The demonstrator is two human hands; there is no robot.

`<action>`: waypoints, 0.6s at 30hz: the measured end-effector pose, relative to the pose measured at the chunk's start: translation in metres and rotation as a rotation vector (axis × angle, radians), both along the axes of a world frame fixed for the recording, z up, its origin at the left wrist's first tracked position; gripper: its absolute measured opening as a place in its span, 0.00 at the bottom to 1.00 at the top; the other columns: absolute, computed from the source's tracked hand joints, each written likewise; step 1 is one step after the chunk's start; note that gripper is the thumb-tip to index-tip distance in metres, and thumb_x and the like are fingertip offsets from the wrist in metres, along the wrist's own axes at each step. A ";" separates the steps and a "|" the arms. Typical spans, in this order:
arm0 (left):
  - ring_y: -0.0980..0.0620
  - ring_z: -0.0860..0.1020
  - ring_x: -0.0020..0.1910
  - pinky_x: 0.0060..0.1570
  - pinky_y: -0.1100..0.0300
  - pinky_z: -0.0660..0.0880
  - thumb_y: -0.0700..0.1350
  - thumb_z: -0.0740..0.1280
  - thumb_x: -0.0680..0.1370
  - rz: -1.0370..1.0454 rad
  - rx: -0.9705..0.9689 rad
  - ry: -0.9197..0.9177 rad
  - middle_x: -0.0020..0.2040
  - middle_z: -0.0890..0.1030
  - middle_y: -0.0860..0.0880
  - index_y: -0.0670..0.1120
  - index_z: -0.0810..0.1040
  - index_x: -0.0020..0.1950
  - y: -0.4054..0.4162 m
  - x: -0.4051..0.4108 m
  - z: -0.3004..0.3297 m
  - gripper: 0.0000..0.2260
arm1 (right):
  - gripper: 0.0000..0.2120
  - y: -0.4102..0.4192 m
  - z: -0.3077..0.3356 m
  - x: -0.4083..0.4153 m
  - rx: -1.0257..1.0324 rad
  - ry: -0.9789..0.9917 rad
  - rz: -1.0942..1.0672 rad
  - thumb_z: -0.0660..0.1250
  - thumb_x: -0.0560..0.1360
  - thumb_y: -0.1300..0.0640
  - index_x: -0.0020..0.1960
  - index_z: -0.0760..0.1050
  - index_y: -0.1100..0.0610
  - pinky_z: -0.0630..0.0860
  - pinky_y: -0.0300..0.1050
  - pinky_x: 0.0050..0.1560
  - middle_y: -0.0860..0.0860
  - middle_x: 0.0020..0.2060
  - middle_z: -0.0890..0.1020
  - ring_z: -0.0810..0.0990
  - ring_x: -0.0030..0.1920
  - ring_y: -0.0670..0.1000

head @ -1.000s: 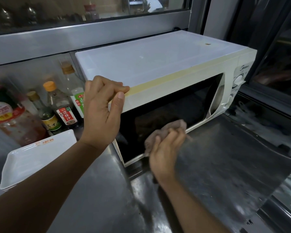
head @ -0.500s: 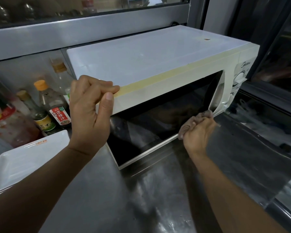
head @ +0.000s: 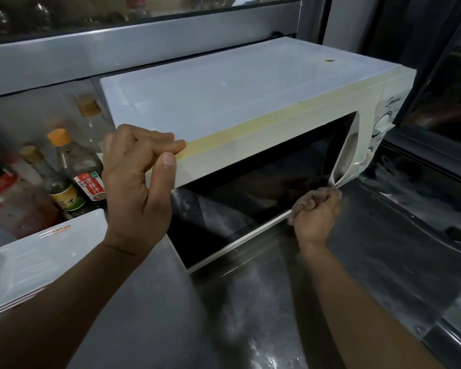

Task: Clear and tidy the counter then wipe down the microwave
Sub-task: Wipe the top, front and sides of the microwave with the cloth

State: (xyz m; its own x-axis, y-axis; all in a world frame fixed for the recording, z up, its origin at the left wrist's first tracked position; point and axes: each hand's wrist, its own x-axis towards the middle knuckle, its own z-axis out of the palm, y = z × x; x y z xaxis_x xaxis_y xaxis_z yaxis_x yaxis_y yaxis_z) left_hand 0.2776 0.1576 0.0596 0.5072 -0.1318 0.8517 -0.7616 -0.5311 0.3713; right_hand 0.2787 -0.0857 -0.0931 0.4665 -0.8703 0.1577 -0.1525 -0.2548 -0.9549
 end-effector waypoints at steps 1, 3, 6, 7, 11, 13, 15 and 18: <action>0.60 0.70 0.52 0.53 0.57 0.66 0.42 0.56 0.78 0.000 -0.005 -0.003 0.48 0.75 0.47 0.41 0.79 0.52 0.000 0.000 0.000 0.13 | 0.13 -0.008 0.005 -0.001 0.025 0.013 -0.010 0.57 0.73 0.69 0.58 0.67 0.64 0.70 0.38 0.47 0.56 0.50 0.75 0.77 0.49 0.56; 0.58 0.70 0.52 0.53 0.57 0.66 0.42 0.56 0.78 -0.001 -0.012 -0.010 0.48 0.75 0.46 0.41 0.79 0.52 0.000 0.001 0.000 0.13 | 0.11 -0.024 0.008 0.001 0.075 0.048 -0.016 0.59 0.74 0.70 0.56 0.70 0.63 0.66 0.32 0.47 0.52 0.47 0.75 0.75 0.48 0.51; 0.57 0.70 0.52 0.53 0.57 0.67 0.41 0.56 0.78 -0.005 -0.016 -0.011 0.47 0.76 0.45 0.41 0.79 0.51 -0.001 0.000 -0.001 0.13 | 0.10 -0.041 0.003 0.011 0.242 0.044 0.006 0.58 0.74 0.69 0.46 0.69 0.54 0.79 0.49 0.44 0.58 0.43 0.79 0.77 0.39 0.54; 0.57 0.70 0.52 0.52 0.57 0.67 0.41 0.56 0.78 0.000 -0.018 -0.011 0.47 0.76 0.44 0.41 0.79 0.51 -0.002 0.001 -0.001 0.13 | 0.11 -0.043 0.005 0.012 0.272 0.051 0.014 0.57 0.73 0.69 0.42 0.68 0.53 0.78 0.47 0.34 0.61 0.39 0.78 0.77 0.35 0.55; 0.57 0.70 0.52 0.52 0.56 0.67 0.40 0.57 0.77 0.000 -0.038 -0.003 0.46 0.78 0.40 0.39 0.80 0.50 -0.002 0.000 -0.001 0.13 | 0.09 -0.046 0.019 0.009 0.420 0.006 -0.012 0.57 0.76 0.71 0.45 0.73 0.60 0.71 0.35 0.21 0.56 0.35 0.75 0.74 0.26 0.46; 0.59 0.70 0.51 0.52 0.55 0.67 0.41 0.57 0.77 -0.001 -0.042 0.003 0.46 0.77 0.42 0.39 0.80 0.50 -0.002 -0.001 -0.001 0.13 | 0.06 -0.042 0.021 0.008 0.440 -0.010 -0.043 0.60 0.77 0.67 0.52 0.71 0.62 0.72 0.36 0.23 0.54 0.38 0.75 0.75 0.30 0.47; 0.59 0.70 0.50 0.51 0.53 0.67 0.41 0.57 0.77 -0.010 -0.052 0.005 0.46 0.76 0.45 0.40 0.80 0.50 -0.002 -0.001 -0.001 0.13 | 0.04 -0.030 0.017 0.007 0.452 0.005 -0.026 0.58 0.77 0.65 0.50 0.67 0.59 0.73 0.39 0.22 0.56 0.35 0.74 0.77 0.31 0.55; 0.54 0.71 0.51 0.51 0.54 0.67 0.42 0.57 0.78 -0.010 -0.058 0.015 0.46 0.76 0.46 0.41 0.81 0.50 -0.002 -0.001 -0.001 0.13 | 0.07 -0.004 -0.001 0.008 0.490 0.013 0.049 0.55 0.74 0.66 0.45 0.63 0.55 0.80 0.54 0.35 0.62 0.40 0.77 0.79 0.37 0.60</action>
State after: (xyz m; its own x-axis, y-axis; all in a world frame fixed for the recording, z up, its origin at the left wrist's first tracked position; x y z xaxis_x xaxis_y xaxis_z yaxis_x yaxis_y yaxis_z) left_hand 0.2770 0.1552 0.0584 0.5186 -0.0874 0.8505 -0.7608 -0.5011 0.4124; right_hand 0.2866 -0.0898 -0.0944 0.5082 -0.8176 -0.2706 -0.1643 0.2164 -0.9624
